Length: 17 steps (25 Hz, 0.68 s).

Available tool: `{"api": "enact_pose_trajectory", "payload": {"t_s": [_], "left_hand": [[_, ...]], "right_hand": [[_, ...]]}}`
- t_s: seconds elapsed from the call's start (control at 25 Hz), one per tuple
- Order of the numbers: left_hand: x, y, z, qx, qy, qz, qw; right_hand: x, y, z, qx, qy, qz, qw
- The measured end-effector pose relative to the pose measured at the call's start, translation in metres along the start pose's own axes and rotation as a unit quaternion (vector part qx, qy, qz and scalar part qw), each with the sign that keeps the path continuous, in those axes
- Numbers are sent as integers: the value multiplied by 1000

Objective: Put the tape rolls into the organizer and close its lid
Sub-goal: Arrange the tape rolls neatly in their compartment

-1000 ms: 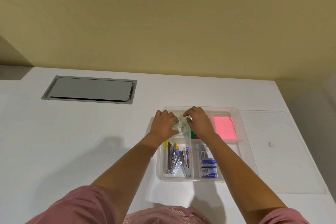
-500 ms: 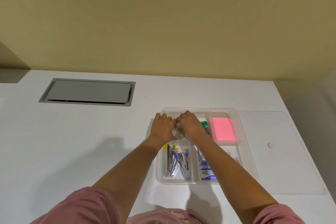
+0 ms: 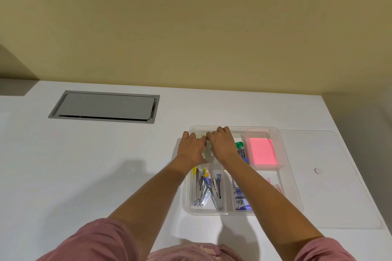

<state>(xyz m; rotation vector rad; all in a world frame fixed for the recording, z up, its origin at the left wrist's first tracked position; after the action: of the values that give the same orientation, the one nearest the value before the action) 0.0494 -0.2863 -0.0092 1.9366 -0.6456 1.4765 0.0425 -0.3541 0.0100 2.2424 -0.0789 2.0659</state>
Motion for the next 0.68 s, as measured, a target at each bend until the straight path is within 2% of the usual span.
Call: {"api": "enact_pose_trajectory", "payload": {"t_s": [0.12,0.24,0.4,0.68], "left_hand": [[-1,1,0,1,-8,-1,1000],[-2,-1,-1,9,-15,-6,1000],[4,-3,-2,16,11,9,1000],[-7,1,-5,-44,-49,60,996]], "right_hand": [[9,4,3,-10,-36,37,999],[5,9,8,-3,-64,29,998],[-1,6,5,12,-74,34,997],[6,14,8,-22,-32,74,997]]}}
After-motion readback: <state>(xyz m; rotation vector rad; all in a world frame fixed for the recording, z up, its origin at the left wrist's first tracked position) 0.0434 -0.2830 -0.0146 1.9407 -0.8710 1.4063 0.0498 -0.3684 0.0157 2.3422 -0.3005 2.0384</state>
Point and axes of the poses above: each hand's wrist, its own z-axis towards the middle knuckle, its own x-axis out of the back of the hand, y = z × x, the point moved 7 cm from there along z, towards the middle knuckle, and after that the axes turned 13 degrees about -x, right-handed, at the moved point
